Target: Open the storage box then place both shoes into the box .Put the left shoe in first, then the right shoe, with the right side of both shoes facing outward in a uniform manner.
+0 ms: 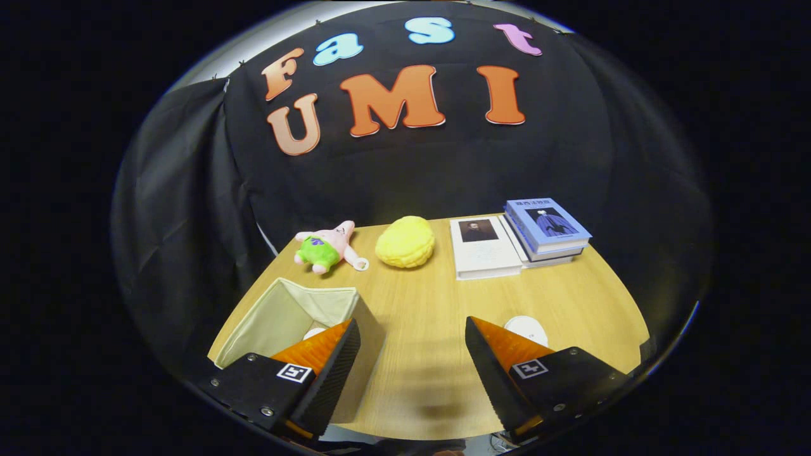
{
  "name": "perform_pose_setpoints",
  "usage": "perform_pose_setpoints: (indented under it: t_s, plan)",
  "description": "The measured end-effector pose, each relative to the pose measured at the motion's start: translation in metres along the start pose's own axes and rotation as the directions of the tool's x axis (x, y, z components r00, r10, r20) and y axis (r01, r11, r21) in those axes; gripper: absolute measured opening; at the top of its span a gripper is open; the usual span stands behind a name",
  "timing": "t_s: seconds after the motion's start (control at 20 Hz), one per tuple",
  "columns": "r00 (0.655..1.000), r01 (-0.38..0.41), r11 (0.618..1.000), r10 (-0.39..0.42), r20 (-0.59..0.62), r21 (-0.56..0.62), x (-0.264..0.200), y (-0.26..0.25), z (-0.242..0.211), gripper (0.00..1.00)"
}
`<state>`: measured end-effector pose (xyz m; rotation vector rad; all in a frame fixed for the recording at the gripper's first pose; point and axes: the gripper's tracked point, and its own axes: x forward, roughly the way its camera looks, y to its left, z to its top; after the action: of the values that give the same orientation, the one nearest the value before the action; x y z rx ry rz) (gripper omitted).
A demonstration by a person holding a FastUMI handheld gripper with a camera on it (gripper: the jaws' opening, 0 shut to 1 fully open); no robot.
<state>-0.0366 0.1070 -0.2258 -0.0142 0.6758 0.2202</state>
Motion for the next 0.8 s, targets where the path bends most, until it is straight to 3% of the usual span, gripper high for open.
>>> perform_pose_setpoints:
  t_s: [0.25,0.5,0.8]
  plan:
    - [0.995,0.102,0.994,-0.101,-0.017,0.037,-0.001,-0.075,-0.014,0.99]
    - [0.980,0.191,0.979,-0.187,-0.069,0.066,-0.006,-0.127,-0.055,0.99]
    - [0.958,0.247,0.964,-0.226,-0.176,0.103,0.007,-0.174,-0.106,0.99]
